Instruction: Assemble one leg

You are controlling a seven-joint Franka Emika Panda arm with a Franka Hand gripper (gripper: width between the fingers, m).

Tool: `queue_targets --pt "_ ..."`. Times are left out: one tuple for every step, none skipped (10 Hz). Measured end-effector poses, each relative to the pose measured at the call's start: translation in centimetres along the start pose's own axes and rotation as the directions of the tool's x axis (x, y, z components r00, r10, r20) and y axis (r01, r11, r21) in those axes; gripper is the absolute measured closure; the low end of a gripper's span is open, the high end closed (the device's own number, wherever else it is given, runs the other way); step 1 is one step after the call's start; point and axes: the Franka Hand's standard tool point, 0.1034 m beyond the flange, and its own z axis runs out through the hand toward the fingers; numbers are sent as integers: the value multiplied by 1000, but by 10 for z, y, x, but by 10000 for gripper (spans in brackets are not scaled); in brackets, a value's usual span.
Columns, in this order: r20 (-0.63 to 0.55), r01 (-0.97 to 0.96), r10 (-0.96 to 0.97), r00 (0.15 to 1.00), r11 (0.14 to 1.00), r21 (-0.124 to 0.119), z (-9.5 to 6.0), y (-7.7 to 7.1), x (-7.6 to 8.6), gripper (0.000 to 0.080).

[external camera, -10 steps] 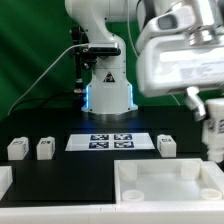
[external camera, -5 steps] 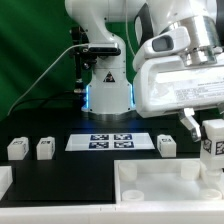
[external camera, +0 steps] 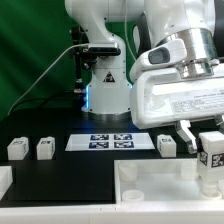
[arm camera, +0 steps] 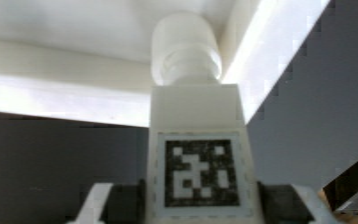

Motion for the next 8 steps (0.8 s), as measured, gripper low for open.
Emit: queue_targets --pt "1 -1 1 1000 1000 0 3 1 -2 506" --pt "6 -2 2 1000 1000 1 5 1 -4 506" --pt "8 0 0 1000 1000 2 7 -1 -6 506" --pt "8 0 0 1000 1000 2 9 -2 -9 506" --pt "-2 -1 1 1000 1000 0 11 -2 -11 506" --pt "-20 0 0 1000 1000 -3 11 -2 -11 506" --pt "-35 0 0 999 1000 -6 11 -2 -12 506" --pt "-41 0 0 999 1000 -8 11 -2 -12 506"
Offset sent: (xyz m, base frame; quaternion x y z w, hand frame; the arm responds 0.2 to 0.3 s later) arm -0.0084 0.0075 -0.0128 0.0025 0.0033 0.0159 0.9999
